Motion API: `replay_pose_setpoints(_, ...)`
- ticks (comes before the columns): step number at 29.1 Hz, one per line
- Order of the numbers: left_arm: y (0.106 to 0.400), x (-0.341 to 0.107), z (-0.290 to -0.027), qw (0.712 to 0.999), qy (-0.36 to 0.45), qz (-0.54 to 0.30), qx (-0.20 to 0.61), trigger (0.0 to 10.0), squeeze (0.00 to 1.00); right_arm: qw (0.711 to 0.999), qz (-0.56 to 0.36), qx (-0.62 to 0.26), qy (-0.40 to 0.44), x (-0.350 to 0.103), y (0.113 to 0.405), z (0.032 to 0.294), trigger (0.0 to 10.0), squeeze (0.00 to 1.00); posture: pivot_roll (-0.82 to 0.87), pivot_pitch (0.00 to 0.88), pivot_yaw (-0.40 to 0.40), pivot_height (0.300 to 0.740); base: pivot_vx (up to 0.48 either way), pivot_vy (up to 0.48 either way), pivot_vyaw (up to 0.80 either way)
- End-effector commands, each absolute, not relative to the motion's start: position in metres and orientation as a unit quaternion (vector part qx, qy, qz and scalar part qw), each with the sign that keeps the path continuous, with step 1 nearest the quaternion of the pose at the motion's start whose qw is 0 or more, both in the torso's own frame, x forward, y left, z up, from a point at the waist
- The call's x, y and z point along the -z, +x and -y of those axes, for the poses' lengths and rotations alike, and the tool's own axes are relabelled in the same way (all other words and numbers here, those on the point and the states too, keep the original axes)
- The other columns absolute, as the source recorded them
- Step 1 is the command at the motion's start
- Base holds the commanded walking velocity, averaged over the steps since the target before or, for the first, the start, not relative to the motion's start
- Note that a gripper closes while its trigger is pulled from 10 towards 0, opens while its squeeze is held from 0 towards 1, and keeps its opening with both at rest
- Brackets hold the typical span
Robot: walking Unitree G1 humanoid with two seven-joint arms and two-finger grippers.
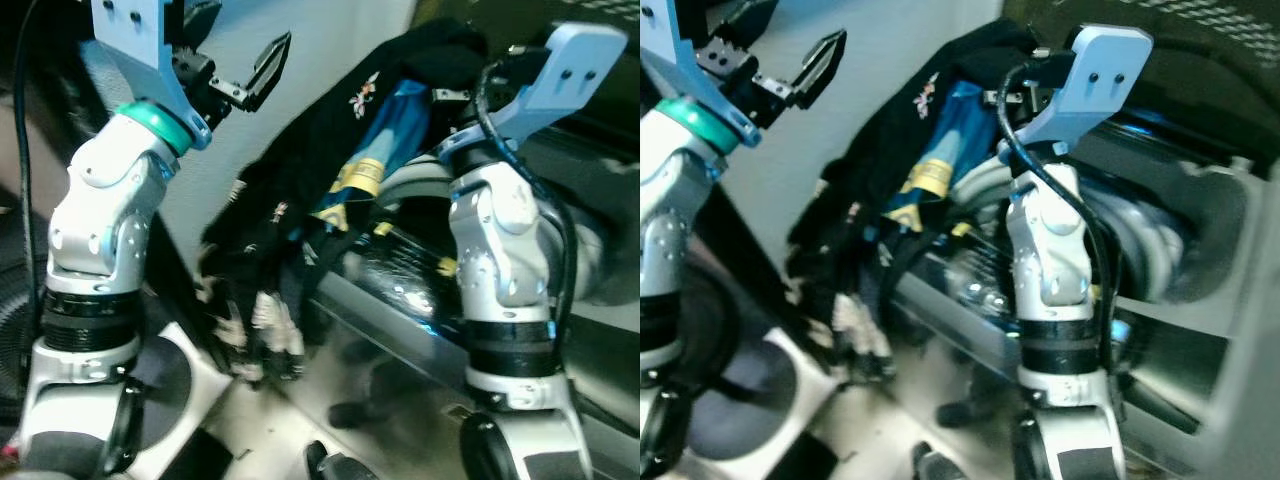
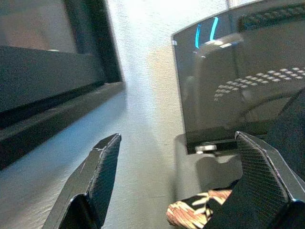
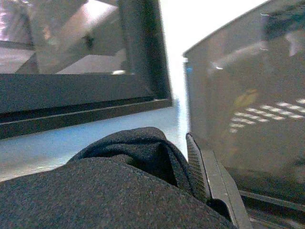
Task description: Clothes washing
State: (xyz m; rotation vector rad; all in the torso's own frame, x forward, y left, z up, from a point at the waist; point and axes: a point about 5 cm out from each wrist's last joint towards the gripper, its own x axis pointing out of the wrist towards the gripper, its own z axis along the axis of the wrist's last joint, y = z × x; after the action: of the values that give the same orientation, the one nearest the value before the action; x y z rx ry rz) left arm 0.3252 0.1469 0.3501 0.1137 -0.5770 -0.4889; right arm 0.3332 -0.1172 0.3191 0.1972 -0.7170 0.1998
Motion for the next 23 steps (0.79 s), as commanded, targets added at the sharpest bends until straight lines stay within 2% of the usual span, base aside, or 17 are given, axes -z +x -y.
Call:
replay_pose_setpoints(1,0.3248,-0.3482,-0.1473,0.928,0.061,0.280,0.236,10.0,0.00,0.923,0.362,-0.090,0.097,-0.3233,0.3318,0.1216,10.0,0.00,0.05,0.063,0.065,0.740,0.000,0.000,-0.80)
replay_pose_setpoints(23,0.3249,-0.3477,-0.1476,0.930,0.060,0.278,0.233,10.0,0.00,0.918,0.370,-0.097,0.104,-0.3304,0.3310,0.1185,10.0,0.00,0.05,0.077,0.066,0.740,0.000,0.000,-0.80)
